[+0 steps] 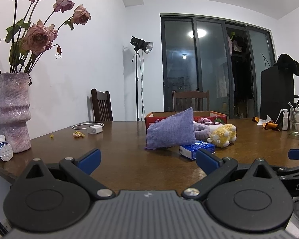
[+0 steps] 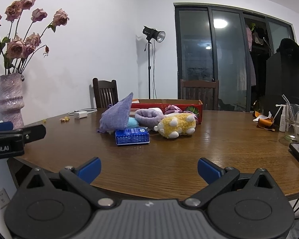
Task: Organize soft objects
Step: 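Move both grippers toward the purple fabric sachet on the table, then close both grippers on the purple fabric sachet and lift it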
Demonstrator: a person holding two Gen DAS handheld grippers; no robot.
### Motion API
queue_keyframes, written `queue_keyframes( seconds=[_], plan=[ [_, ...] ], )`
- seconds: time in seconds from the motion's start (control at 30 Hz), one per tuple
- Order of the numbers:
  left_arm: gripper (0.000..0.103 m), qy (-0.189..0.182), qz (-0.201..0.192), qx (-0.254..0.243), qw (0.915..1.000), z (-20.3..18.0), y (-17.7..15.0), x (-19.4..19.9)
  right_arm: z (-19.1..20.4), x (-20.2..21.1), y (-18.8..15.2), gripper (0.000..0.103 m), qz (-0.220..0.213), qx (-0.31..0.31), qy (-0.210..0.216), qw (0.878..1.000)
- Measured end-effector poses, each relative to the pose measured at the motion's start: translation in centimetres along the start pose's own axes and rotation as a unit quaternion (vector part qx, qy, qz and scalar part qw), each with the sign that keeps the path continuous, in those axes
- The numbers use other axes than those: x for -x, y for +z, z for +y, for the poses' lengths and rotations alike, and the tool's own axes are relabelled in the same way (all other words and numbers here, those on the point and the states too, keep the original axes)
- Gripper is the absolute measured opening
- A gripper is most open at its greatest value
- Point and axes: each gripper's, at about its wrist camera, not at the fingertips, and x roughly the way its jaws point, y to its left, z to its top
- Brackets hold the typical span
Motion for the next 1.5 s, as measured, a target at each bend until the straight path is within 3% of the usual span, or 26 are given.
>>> queue_keyframes(
  seconds=[0.7, 1.03, 1.17, 1.33, 1.5],
  plan=[
    [0.103, -0.001, 0.021, 0.026, 0.9994, 1.0, 0.3, -0.5, 0.7, 0.1, 0.9, 0.103, -0.016, 0.011, -0.010, 1.000],
    [0.103, 0.001, 0.032, 0.034, 0.9989, 1.4, 0.7, -1.3, 0.0, 0.0, 2.0, 0.103, -0.067, 0.004, -0.026, 0.997],
    [0.103, 0.006, 0.024, 0.015, 0.9996, 1.1, 1.5, -2.0, -1.0, -1.3, 2.8, 0.103, -0.061, -0.022, 0.004, 0.998],
    [0.103, -0.017, 0.020, 0.027, 0.9993, 1.7, 2.6, -4.1, 0.1, -2.6, 4.0, 0.103, -0.076, 0.020, -0.003, 0.997],
    [0.101, -0.026, 0.046, 0.046, 0.9976, 3.0, 4.2, -9.2, 0.2, -7.1, 6.3, 0.102, -0.038, 0.009, 0.034, 0.999]
  ],
)
